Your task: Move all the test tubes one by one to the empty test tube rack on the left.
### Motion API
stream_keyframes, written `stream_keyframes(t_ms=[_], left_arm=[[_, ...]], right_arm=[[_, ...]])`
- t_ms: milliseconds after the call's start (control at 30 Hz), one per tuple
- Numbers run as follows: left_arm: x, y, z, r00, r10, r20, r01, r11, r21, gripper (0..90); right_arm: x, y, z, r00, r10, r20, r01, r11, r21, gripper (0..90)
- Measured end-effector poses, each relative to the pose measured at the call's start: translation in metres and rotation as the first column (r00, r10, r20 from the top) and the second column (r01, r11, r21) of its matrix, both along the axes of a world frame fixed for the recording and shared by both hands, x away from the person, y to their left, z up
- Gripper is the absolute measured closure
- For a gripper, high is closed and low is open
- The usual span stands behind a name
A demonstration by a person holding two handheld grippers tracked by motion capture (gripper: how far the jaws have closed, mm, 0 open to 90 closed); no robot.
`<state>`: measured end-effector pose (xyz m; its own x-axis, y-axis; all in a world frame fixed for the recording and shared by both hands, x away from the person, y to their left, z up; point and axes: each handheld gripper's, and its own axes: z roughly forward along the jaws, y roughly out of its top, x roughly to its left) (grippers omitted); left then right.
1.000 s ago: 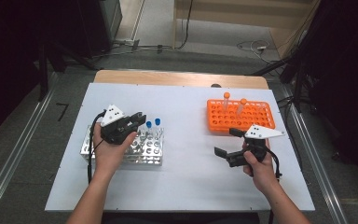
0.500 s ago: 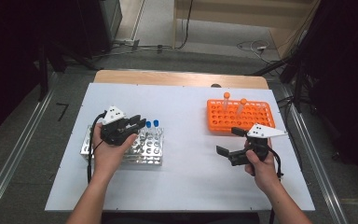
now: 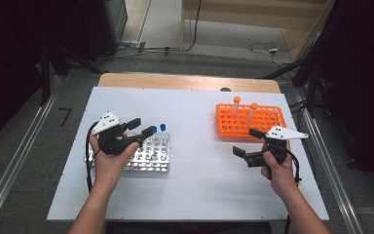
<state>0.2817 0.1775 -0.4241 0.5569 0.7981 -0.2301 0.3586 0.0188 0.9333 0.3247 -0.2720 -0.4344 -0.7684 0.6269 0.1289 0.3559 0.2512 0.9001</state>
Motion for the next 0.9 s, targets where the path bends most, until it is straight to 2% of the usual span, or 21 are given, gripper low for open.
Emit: stream_keyframes(t_ms=[200, 333, 433, 767, 900], left_arm=[[-0.006, -0.007, 0.002, 0.9984, -0.053, 0.018, 0.053, 0.9984, -0.020, 22.8], [-0.009, -0.010, 0.000, 0.9983, -0.059, 0.007, 0.059, 0.9982, -0.013, 6.2], [-0.011, -0.009, -0.002, 0.9969, -0.078, 0.008, 0.078, 0.9966, -0.024, 0.2], [-0.018, -0.007, -0.005, 0.9958, -0.089, 0.024, 0.089, 0.9957, -0.026, 0.0], [-0.019, -0.008, -0.006, 0.9952, -0.094, 0.026, 0.094, 0.9954, -0.016, 0.0]], right_arm=[[0.011, -0.013, 0.002, 0.9990, -0.045, 0.000, 0.045, 0.999, 0.011, 0.0], [0.020, -0.021, 0.002, 0.9971, -0.076, -0.003, 0.076, 0.997, 0.015, 0.0], [0.027, -0.027, 0.003, 0.9945, -0.104, -0.006, 0.104, 0.995, 0.009, 0.0], [0.050, -0.056, -0.001, 0.9752, -0.219, -0.031, 0.220, 0.975, 0.024, 0.0], [0.058, -0.062, -0.004, 0.9577, -0.283, -0.052, 0.284, 0.959, 0.010, 1.7]])
